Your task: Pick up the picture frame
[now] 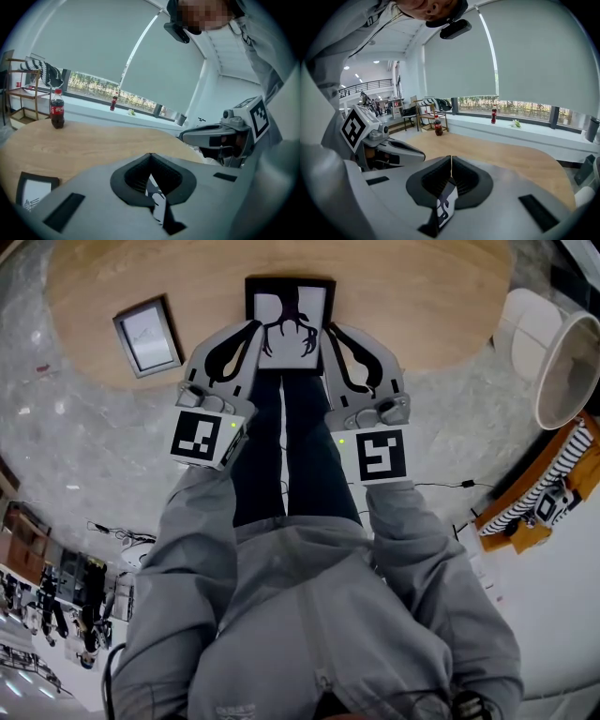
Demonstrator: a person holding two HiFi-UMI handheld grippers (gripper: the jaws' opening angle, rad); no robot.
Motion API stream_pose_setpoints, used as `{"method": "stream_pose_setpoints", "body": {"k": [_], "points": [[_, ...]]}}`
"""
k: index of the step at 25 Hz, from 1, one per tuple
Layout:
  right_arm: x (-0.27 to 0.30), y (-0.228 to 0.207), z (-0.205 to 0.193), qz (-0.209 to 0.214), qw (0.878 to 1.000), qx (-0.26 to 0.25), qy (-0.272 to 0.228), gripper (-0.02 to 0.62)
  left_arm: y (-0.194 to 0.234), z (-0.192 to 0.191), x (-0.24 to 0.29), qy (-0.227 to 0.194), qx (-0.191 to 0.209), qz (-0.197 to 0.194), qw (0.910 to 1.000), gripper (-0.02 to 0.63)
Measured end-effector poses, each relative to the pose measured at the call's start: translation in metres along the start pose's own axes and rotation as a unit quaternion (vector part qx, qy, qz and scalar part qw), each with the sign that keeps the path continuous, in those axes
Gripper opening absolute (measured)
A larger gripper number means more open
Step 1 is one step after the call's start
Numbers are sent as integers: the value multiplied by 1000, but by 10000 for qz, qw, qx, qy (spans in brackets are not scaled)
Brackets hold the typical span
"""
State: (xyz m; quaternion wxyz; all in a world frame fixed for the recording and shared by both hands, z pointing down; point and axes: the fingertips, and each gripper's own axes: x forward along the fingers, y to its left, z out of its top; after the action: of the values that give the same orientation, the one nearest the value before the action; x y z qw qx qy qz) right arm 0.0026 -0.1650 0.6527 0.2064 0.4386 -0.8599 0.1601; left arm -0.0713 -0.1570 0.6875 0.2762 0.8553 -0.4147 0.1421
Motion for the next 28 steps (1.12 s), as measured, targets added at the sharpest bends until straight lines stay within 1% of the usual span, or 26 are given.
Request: {"method": "stream_pose_setpoints", "body": {"k": [6, 9, 17, 19, 22, 24, 25, 26, 27, 28], "points": [[12, 4, -34, 68, 9997, -37, 247, 32, 14, -36, 7, 320, 2, 18, 9995, 17], [13, 1, -49, 41, 9991, 57, 417, 32, 17, -48, 9, 408, -41, 18, 9992, 18], [14, -3, -74, 7, 9975, 217, 667, 32, 25, -80, 10, 775, -129, 223, 9967, 17], [13, -3, -77, 0, 9968, 344, 720, 32, 27, -85, 9, 855, -167, 277, 9958, 18], [13, -2, -80, -12, 9939, 676, 870, 32, 27, -96, 10, 999, -214, 280, 9944, 20], [12, -1, -85, -29, 9928, 748, 937, 32, 28, -104, 11, 1109, -250, 293, 9931, 20], [11, -2, -88, -46, 9928, 719, 959, 32, 29, -107, 12, 1161, -270, 314, 9924, 36], [9, -3, -92, -64, 9930, 662, 979, 32, 31, -111, 12, 1212, -290, 343, 9916, 90], [9, -3, -94, -73, 9931, 615, 995, 32, 32, -114, 13, 1264, -307, 374, 9908, 127], [8, -3, -96, -70, 9931, 596, 1010, 32, 34, -117, 14, 1314, -317, 404, 9900, 130]]}}
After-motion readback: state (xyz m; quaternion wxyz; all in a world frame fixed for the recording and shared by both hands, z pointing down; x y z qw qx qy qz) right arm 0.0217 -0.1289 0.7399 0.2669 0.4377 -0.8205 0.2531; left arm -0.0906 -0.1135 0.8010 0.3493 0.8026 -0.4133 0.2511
